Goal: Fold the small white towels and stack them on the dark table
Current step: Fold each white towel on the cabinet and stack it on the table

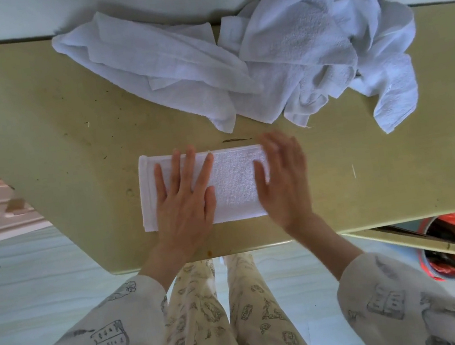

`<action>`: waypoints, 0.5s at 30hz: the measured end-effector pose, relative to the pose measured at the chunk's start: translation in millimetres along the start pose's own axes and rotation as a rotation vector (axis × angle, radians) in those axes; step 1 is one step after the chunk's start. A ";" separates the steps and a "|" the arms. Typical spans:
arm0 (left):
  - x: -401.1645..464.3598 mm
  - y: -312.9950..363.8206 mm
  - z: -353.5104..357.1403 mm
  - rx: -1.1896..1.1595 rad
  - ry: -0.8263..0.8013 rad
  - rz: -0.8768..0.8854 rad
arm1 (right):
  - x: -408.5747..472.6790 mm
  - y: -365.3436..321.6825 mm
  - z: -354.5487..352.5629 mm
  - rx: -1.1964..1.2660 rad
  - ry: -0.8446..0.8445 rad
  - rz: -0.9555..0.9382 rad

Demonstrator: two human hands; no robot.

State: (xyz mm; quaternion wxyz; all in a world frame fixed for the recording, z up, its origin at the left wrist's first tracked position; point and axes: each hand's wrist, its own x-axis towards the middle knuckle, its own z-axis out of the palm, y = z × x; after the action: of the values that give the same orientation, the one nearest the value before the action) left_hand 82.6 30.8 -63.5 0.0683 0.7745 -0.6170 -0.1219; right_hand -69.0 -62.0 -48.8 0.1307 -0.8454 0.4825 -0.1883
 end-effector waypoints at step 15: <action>-18.8 -56.7 -5.5 0.042 -0.082 -0.184 | -28.3 13.5 24.2 -0.301 -0.319 0.008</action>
State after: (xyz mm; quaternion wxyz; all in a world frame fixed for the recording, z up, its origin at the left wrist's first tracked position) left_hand 133.5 61.9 -70.7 0.0152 0.8234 -0.5480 -0.1465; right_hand -81.8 -43.3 -81.3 0.0784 -0.8724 0.4819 0.0224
